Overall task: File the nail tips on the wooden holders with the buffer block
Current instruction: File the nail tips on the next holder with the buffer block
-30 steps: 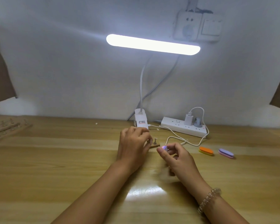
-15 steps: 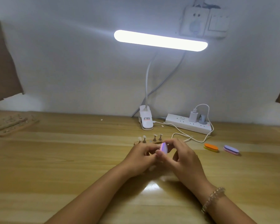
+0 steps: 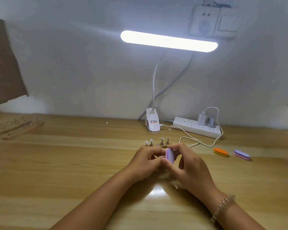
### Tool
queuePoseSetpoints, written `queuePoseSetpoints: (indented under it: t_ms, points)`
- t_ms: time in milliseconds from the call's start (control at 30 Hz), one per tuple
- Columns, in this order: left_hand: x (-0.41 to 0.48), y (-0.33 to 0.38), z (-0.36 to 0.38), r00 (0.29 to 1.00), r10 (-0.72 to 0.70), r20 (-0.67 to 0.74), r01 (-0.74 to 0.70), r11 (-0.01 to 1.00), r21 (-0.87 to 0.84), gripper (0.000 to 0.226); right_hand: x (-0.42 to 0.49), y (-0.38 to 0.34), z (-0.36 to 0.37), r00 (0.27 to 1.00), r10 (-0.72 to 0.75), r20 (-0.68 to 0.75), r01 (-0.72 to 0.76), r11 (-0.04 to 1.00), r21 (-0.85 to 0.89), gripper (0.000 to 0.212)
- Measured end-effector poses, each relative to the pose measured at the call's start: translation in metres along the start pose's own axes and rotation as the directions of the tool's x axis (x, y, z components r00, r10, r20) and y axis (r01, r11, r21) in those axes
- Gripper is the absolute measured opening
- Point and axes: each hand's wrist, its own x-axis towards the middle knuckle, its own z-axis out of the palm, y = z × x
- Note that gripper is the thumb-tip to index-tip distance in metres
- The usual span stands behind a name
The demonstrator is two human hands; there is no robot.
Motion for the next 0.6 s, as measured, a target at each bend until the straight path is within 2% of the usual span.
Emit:
queuePoseSetpoints:
  t_ms: [133,200,300,467,600]
  points:
    - [0.000,-0.002,0.003,0.999,0.028,-0.026,-0.027,0.999,0.034,0.020,0.005,0.007,-0.003,0.991,0.119,-0.063,-0.114,0.990,0.078,0.038]
    - [0.000,-0.002,0.003,1.000,0.027,-0.015,-0.026,0.999,0.036,0.023,0.005,0.009,-0.004,0.992,0.109,-0.067,-0.105,0.993,0.062,0.042]
    - [-0.002,-0.002,0.002,1.000,0.013,0.003,-0.013,1.000,0.007,0.026,0.001,0.005,0.000,0.999,0.018,-0.028,-0.017,0.999,0.034,0.040]
    - [-0.001,-0.001,0.005,1.000,0.012,0.014,-0.013,0.997,0.078,0.019,0.008,0.012,-0.002,0.989,0.140,-0.038,-0.136,0.986,0.092,0.032]
    - [-0.004,0.001,0.003,1.000,0.016,-0.009,-0.015,0.999,0.030,0.032,0.002,0.006,0.001,0.999,0.015,-0.034,-0.015,1.000,0.011,0.038]
